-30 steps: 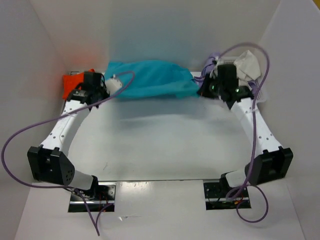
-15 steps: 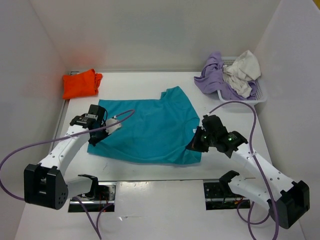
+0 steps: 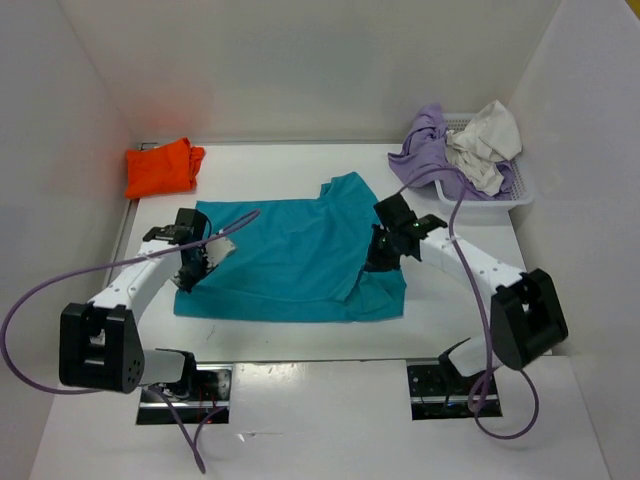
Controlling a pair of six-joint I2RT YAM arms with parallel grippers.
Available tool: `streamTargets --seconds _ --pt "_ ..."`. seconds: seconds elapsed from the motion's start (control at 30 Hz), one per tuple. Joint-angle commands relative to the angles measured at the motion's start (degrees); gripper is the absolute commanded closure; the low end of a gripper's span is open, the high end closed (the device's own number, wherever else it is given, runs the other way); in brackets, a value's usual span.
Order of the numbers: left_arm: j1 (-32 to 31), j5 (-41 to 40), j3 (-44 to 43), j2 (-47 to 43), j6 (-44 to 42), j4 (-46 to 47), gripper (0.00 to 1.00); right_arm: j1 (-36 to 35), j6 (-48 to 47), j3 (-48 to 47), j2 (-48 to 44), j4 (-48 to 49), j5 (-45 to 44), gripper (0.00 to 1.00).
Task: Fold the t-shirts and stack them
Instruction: Fold the flattened tshirt in 1/3 of the way
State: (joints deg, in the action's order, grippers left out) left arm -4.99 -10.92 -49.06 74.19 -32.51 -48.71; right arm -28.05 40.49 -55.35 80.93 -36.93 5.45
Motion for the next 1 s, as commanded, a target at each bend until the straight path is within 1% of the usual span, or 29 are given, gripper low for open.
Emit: streamTargets --seconds 0.0,0.03,0.07,0.17,0.37,0.53,0.67,0.7,0.73,0.77,0.8,0.83,0.87,0.93,0.97 --pt "2.87 -1.39 -2.89 3.14 3.16 3.97 1.00 3.00 -6.91 -6.77 4.49 4.67 -3.78 1.00" --pt "2.88 -1.39 -3.41 3.67 4.03 4.93 1.00 3.61 -8.57 -7.83 7.55 5.19 -3.78 1.00" --pt "3.67 -0.87 -3.93 4.63 4.04 4.94 1.00 3.62 -9.19 -9.93 8.97 5.20 -4.31 1.00" --pt "3.68 -0.86 -3.94 6.83 6.05 6.43 1.00 4.15 -11.48 -12.05 12.93 5.72 -5.01 1.00" --pt "4.20 -1.39 -5.60 11.41 7.20 9.85 1.00 6.95 -14.29 -13.81 16.89 6.25 -4.40 1.00" --pt "4.20 -4.54 -7.28 14.58 7.20 13.02 1.00 7.49 -16.40 -18.20 19.88 6.25 -4.40 1.00" --pt "4.20 -4.55 -9.47 16.94 7.20 13.55 1.00 7.49 -18.77 -21.11 22.77 6.25 -4.40 1.00" --pt "4.20 -4.55 -9.48 17.82 7.20 13.55 0.98 7.49 -18.78 -21.90 23.48 6.25 -3.79 0.99" --pt "4.20 -4.55 -9.48 18.35 7.20 13.55 0.94 7.49 -19.56 -21.90 24.10 6.25 -3.78 0.76" --pt "4.20 -5.07 -9.48 19.05 7.20 14.07 0.88 7.49 -19.57 -22.43 24.63 5.56 -3.78 0.57" --pt "4.20 -5.08 -9.48 19.06 7.20 14.08 0.68 7.49 -19.57 -22.43 24.63 5.55 -3.78 0.49" --pt "4.20 -5.69 -9.48 19.06 7.20 14.69 0.49 7.49 -18.79 -21.91 23.76 4.85 -3.78 0.44" --pt "4.20 -6.22 -9.48 19.58 7.72 14.69 0.39 8.01 -17.91 -21.12 22.19 4.85 -4.48 0.42" --pt "4.90 -7.80 -10.18 18.80 7.73 13.82 0.29 8.01 -13.26 -17.35 14.73 4.85 -6.67 0.39" --pt "5.43 -7.80 -10.18 17.23 7.73 13.03 0.27 8.01 -11.24 -15.77 11.92 3.98 -7.99 0.39"
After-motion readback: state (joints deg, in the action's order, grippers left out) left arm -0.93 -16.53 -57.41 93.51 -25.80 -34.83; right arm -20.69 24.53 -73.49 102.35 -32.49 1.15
